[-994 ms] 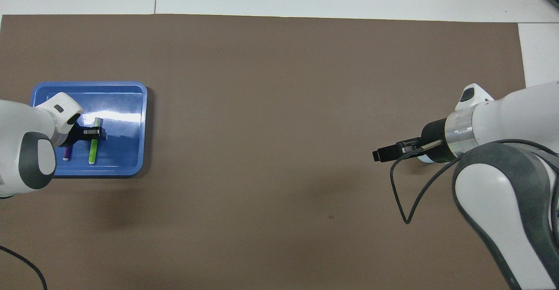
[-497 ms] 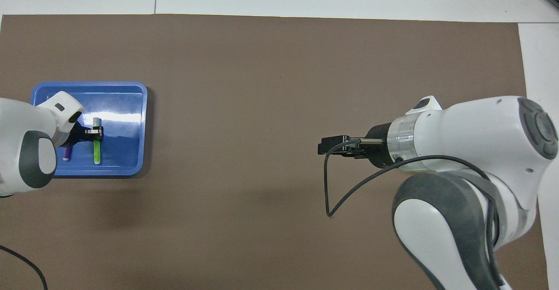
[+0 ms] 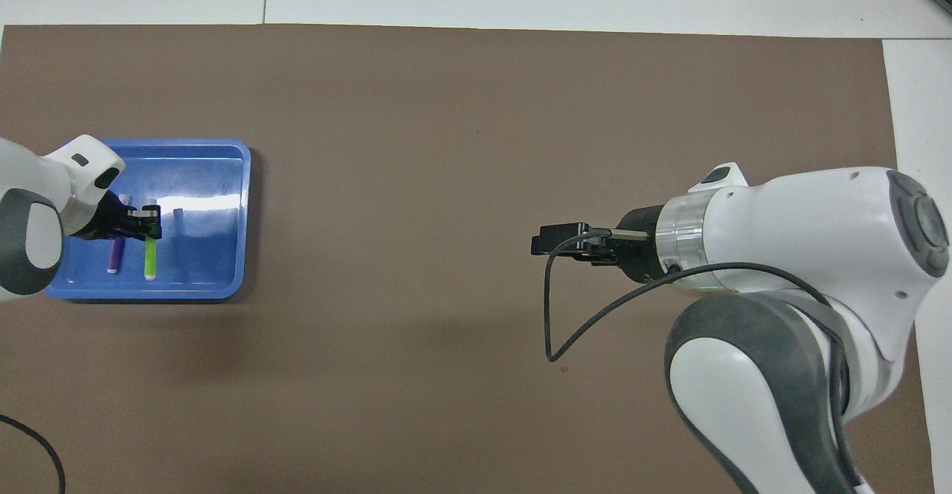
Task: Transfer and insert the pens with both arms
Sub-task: 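Grasp the green pen with the left gripper while the right gripper withdraws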
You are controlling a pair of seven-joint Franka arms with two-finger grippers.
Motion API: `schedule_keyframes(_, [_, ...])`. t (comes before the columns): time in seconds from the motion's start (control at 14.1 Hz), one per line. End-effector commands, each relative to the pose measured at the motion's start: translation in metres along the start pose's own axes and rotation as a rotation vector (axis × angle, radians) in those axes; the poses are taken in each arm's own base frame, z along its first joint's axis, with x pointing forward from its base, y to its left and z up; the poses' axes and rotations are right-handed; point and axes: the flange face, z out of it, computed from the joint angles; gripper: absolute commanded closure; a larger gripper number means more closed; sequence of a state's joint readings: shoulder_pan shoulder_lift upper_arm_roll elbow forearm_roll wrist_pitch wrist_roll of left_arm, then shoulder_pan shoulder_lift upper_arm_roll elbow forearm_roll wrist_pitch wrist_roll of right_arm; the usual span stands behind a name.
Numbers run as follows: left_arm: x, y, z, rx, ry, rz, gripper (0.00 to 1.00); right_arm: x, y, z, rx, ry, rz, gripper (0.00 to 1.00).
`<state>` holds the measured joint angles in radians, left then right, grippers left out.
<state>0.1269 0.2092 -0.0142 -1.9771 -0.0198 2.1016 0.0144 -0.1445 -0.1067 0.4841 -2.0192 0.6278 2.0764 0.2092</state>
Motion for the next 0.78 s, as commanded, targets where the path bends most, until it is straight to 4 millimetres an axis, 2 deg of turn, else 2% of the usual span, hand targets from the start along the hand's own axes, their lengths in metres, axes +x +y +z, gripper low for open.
schedule_keyframes(0.0, [-0.002,0.007,-0.043,0.009,-0.033,-0.066,1.0,-0.003,-0.007,0.0,0.055,0.002,0.08,0.0])
schedule_keyframes(0.21, [-0.011,0.02,-0.083,0.009,-0.041,-0.139,1.0,-0.009,-0.021,0.007,0.084,0.006,0.143,0.0])
schedule_keyframes(0.43, [-0.028,0.041,-0.115,-0.042,-0.062,-0.262,1.0,-0.021,-0.046,0.015,0.131,0.021,0.247,0.0])
schedule_keyframes(0.71, [-0.048,0.057,-0.151,-0.154,-0.063,-0.471,1.0,-0.023,-0.052,0.018,0.151,0.047,0.303,0.0])
